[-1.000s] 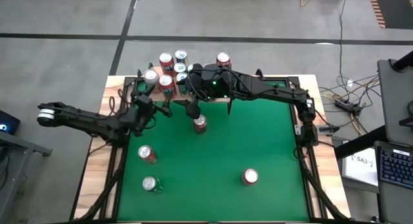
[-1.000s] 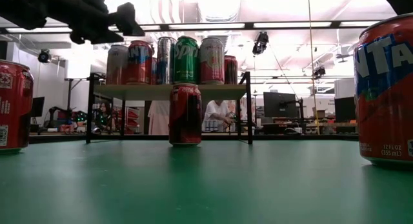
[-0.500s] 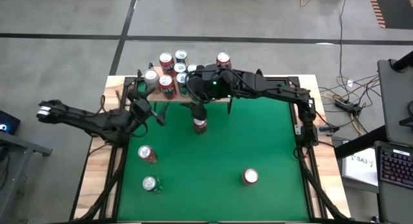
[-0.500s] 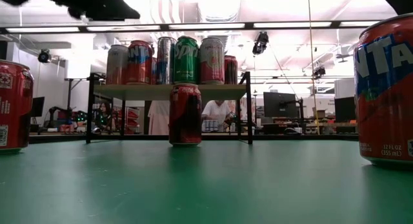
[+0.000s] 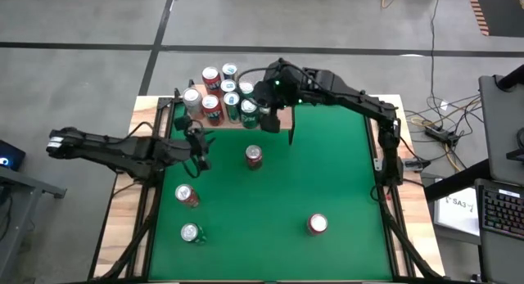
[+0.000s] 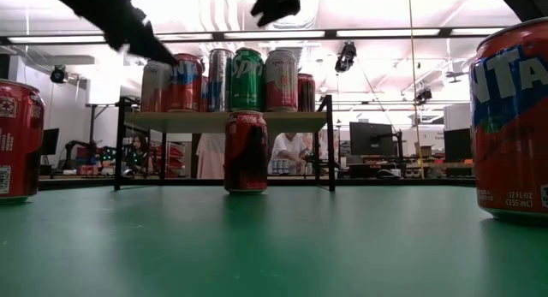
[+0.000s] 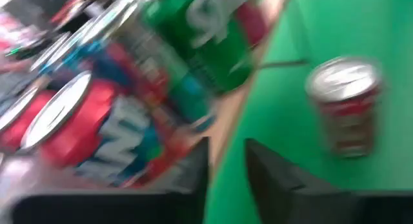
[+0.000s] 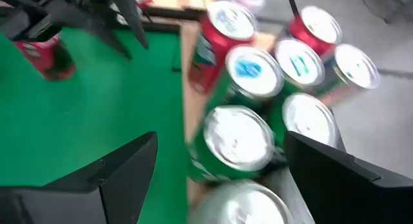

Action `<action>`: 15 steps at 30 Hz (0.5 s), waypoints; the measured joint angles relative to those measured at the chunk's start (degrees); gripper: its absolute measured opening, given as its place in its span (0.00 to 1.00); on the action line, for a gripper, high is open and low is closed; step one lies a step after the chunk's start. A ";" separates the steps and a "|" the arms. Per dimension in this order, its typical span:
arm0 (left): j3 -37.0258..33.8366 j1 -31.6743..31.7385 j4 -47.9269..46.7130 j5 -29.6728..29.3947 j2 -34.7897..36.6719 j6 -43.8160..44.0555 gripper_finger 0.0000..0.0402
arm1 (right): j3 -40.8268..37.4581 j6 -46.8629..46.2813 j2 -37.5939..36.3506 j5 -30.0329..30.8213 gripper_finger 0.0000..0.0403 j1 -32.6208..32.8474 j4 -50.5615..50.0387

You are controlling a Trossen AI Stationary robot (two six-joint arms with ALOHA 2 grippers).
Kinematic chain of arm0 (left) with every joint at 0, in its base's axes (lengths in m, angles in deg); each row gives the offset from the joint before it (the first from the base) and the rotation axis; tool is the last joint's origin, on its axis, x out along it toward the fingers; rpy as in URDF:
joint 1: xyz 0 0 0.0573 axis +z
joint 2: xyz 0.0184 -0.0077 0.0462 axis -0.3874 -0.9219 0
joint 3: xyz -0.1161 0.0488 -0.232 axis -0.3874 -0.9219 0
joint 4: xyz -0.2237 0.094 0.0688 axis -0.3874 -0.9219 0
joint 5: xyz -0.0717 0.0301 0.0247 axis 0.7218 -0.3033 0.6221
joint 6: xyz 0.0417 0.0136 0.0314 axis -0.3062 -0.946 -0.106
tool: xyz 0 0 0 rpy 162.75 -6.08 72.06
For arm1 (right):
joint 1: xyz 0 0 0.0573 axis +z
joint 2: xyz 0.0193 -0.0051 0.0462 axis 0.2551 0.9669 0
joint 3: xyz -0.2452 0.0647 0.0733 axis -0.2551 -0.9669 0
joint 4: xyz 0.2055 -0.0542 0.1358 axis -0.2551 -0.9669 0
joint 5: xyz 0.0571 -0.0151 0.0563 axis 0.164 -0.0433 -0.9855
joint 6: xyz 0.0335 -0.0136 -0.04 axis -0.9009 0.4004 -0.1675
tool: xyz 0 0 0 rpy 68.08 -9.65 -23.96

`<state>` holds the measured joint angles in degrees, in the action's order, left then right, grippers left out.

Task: Place canned beverage on shelf
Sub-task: Put the red can on the shelf

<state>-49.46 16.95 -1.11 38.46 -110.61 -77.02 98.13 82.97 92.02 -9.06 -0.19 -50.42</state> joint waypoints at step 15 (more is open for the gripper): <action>-0.72 19.44 6.61 11.69 -4.12 -4.33 0.00 | -0.04 3.23 -0.02 -0.22 0.81 -2.33 -1.41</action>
<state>-50.18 36.39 5.50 50.15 -114.72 -81.34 98.09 86.20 92.00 -9.28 -2.52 -51.83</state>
